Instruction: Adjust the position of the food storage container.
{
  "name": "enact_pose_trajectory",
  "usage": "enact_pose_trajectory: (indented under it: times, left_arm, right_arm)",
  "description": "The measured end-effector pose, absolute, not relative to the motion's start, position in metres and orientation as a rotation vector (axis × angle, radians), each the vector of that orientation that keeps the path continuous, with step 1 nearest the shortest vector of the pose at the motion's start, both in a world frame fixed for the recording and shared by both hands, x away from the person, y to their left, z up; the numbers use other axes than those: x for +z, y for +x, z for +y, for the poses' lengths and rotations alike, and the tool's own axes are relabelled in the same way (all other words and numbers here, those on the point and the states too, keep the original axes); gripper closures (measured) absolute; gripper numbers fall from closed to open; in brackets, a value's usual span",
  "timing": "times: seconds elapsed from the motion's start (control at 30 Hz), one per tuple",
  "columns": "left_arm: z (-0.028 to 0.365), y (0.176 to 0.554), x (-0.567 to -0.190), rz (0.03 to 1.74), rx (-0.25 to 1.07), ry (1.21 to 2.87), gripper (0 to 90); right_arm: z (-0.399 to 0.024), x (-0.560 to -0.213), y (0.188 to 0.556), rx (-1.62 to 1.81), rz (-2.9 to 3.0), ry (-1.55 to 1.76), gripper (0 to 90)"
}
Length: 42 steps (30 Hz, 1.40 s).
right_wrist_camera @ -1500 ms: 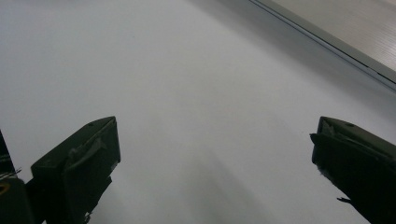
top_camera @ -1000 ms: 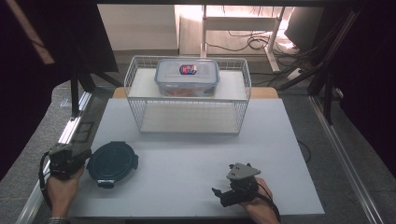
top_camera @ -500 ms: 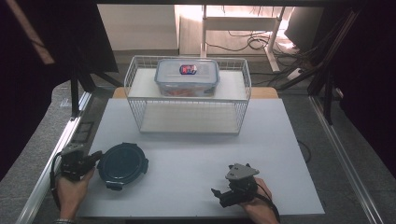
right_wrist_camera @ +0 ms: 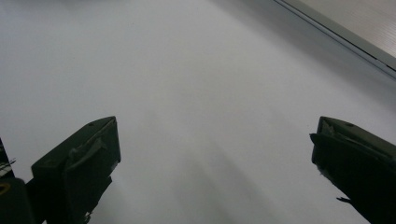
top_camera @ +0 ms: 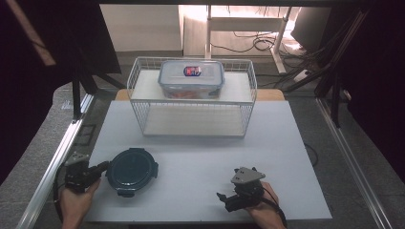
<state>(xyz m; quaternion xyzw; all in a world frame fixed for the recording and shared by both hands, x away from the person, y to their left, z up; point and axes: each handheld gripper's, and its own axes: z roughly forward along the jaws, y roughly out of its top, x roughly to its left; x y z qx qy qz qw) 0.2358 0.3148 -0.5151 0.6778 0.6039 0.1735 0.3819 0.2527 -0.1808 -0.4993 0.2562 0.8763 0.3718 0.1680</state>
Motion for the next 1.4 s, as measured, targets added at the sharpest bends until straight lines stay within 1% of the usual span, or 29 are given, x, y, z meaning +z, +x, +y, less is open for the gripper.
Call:
enact_pose_trajectory:
  times: [0.17,0.27,0.3,0.33,0.63,0.73,0.83,0.9,0.97,1.03,1.07,1.1,1.13,1.17,1.2,1.27,1.3,1.33,1.37,1.4]
  left_arm:
    - [0.3,0.235,-0.514,1.5,0.419,1.781,90.0]
    - [0.287,0.236,-0.514,1.465,0.397,1.82,90.0]
    - [0.277,0.237,-0.514,1.442,0.377,1.847,90.0]
    - [0.277,0.237,-0.514,1.442,0.377,1.847,90.0]
    - [0.229,0.245,-0.516,1.323,0.269,1.933,90.0]
    - [0.216,0.247,-0.52,1.286,0.217,1.977,90.0]
    - [0.2,0.246,-0.517,1.259,0.252,2.014,90.0]
    - [0.196,0.246,-0.517,1.25,0.244,2.019,90.0]
    - [0.192,0.247,-0.518,1.239,0.213,2.012,90.0]
    - [0.19,0.247,-0.517,1.236,0.211,2.012,90.0]
    - [0.189,0.247,-0.517,1.234,0.213,2.012,90.0]
    - [0.187,0.247,-0.517,1.233,0.203,2.008,90.0]
    - [0.187,0.247,-0.517,1.231,0.2,2.007,90.0]
    - [0.185,0.247,-0.518,1.228,0.197,2.006,90.0]
    - [0.184,0.247,-0.517,1.226,0.193,2.006,90.0]
    - [0.182,0.247,-0.517,1.221,0.184,2.004,90.0]
    - [0.179,0.247,-0.517,1.212,0.177,2.005,90.0]
    - [0.179,0.247,-0.517,1.212,0.177,2.005,90.0]
    - [0.176,0.247,-0.517,1.203,0.167,2.011,90.0]
    - [0.176,0.247,-0.517,1.203,0.167,2.011,90.0]
  right_arm:
    - [-0.18,-0.5,0.253,1.053,2.495,0.729,0.9]
    - [-0.18,-0.5,0.253,1.052,2.494,0.731,0.8]
    - [-0.181,-0.5,0.253,1.048,2.495,0.731,0.8]
    - [-0.181,-0.5,0.253,1.048,2.495,0.731,0.8]
    - [-0.183,-0.501,0.255,1.054,2.493,0.756,1.0]
    - [-0.184,-0.501,0.257,1.062,2.518,0.798,3.5]
    - [-0.184,-0.502,0.257,1.074,2.528,0.832,3.4]
    - [-0.181,-0.504,0.257,1.067,2.55,0.831,0.0]
    - [-0.18,-0.504,0.257,1.099,2.557,0.855,0.0]
    - [-0.179,-0.504,0.257,1.114,2.558,0.869,0.0]
    - [-0.178,-0.502,0.257,1.112,2.558,0.884,6.6]
    - [-0.178,-0.501,0.256,1.104,2.557,0.887,17.5]
    - [-0.178,-0.499,0.255,1.094,2.557,0.893,30.5]
    - [-0.179,-0.498,0.255,1.1,2.561,0.895,40.7]
    - [-0.179,-0.496,0.254,1.107,2.577,0.889,53.2]
    - [-0.179,-0.495,0.253,1.096,2.629,0.826,70.1]
    - [-0.176,-0.495,0.252,1.088,2.656,0.776,79.9]
    - [-0.176,-0.495,0.252,1.088,2.656,0.776,79.9]
    - [-0.172,-0.495,0.251,1.113,2.691,0.747,86.5]
    - [-0.172,-0.495,0.251,1.113,2.691,0.747,86.5]
